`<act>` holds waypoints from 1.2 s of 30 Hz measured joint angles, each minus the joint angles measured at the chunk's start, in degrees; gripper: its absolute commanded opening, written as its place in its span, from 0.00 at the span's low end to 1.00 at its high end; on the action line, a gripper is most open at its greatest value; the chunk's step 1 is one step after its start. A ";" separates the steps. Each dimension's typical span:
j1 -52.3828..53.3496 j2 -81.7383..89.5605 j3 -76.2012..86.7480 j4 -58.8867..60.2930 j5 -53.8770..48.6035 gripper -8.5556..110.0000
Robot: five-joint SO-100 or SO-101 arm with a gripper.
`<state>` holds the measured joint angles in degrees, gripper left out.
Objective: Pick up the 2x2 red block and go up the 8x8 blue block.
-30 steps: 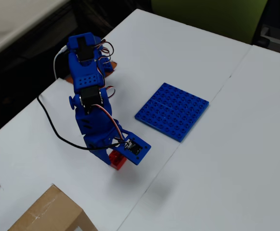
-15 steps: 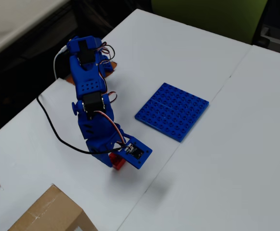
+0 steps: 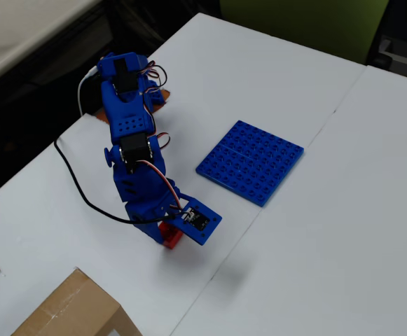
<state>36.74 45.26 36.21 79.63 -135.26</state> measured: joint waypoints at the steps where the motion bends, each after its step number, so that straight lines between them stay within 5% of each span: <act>1: 0.00 0.00 0.00 0.00 -0.26 0.07; 36: -12.22 22.94 0.62 15.56 -26.02 0.08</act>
<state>24.52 68.20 36.83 95.19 -161.28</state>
